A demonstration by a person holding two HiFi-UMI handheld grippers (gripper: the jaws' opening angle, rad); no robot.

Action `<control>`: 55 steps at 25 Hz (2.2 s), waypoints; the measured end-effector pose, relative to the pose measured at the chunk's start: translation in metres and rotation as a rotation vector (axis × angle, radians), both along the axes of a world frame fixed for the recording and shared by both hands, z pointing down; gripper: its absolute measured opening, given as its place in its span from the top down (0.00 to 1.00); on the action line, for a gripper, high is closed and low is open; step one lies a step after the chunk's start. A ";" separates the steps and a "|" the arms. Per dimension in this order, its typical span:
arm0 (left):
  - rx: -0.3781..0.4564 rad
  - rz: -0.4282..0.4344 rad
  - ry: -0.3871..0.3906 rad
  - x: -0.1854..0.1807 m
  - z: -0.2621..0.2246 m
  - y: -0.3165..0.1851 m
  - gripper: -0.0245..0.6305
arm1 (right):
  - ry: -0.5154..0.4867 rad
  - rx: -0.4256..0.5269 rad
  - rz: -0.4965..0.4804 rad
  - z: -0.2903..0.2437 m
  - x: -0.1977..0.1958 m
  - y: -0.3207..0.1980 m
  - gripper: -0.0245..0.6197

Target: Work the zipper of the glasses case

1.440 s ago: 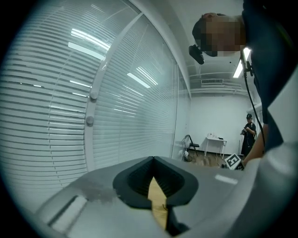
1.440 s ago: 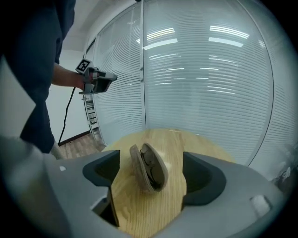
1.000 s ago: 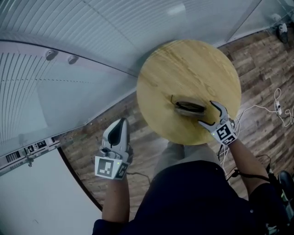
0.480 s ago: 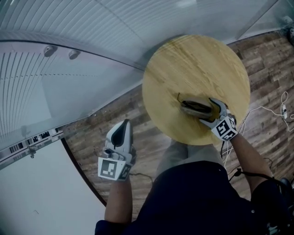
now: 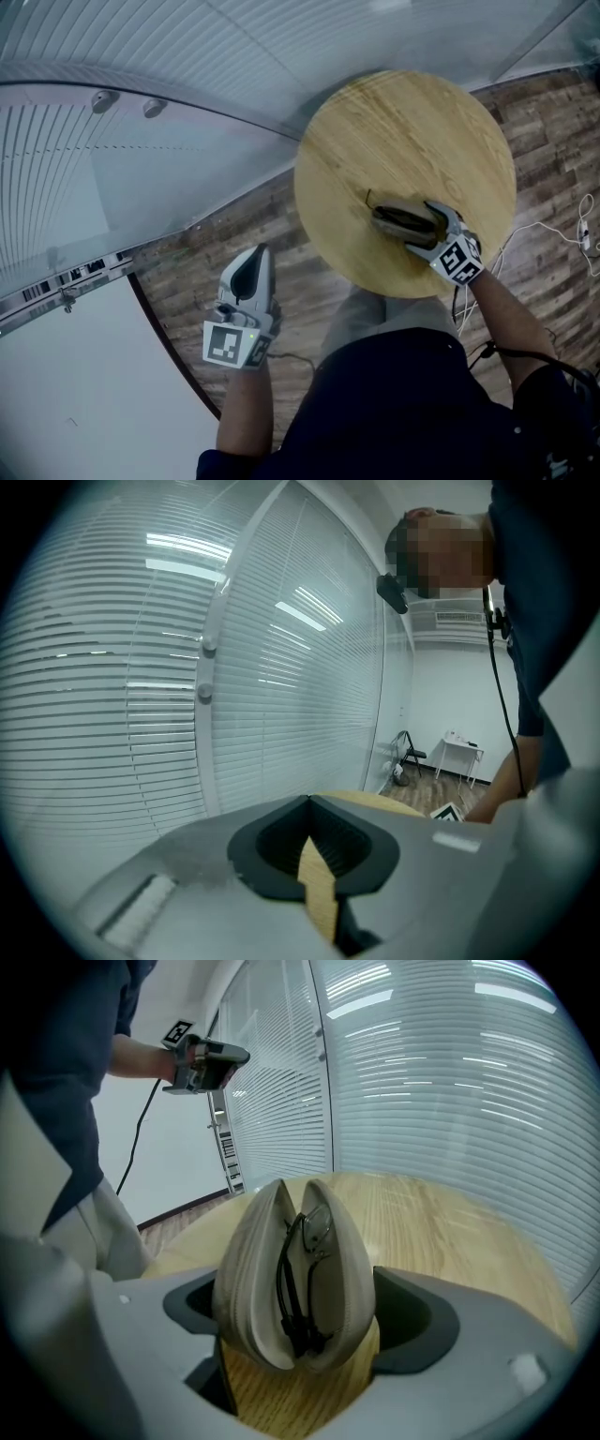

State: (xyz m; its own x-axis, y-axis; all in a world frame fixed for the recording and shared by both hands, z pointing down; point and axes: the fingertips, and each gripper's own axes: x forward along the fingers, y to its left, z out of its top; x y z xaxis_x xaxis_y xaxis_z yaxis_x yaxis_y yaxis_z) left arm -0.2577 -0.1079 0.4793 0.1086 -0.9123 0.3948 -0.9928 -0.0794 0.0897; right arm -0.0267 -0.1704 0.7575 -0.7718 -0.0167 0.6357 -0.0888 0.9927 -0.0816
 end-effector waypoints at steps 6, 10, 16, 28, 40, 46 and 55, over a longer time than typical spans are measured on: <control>-0.002 -0.020 -0.009 0.005 -0.009 -0.001 0.96 | -0.025 0.002 -0.011 -0.004 -0.003 -0.005 0.27; -0.002 -0.044 -0.012 0.003 -0.016 0.000 0.96 | -0.008 -0.058 -0.034 -0.002 -0.006 0.001 0.27; 0.000 -0.062 -0.020 0.006 -0.021 0.002 0.96 | -0.022 -0.123 -0.020 -0.004 -0.007 -0.002 0.33; 0.031 -0.056 -0.011 -0.010 -0.035 0.004 0.96 | 0.059 -0.155 0.030 -0.002 -0.017 -0.007 0.50; 0.115 0.152 0.148 -0.019 -0.024 -0.035 0.95 | -0.193 -0.200 0.391 -0.092 -0.012 -0.032 0.51; 0.145 0.411 0.294 0.019 -0.032 -0.057 0.66 | -0.317 -0.136 0.492 -0.171 -0.002 -0.044 0.51; 0.071 0.595 0.548 0.085 -0.013 -0.082 0.48 | -0.521 -0.083 0.549 -0.269 0.003 -0.047 0.51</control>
State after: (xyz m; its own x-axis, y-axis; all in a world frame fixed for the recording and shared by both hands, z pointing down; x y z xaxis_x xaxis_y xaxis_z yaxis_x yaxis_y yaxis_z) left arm -0.1724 -0.1901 0.4667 0.7449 -0.6613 0.0882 -0.5986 -0.6041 0.5260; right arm -0.0235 -0.2169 0.4886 -0.8672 -0.4526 0.2075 -0.4974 0.8062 -0.3204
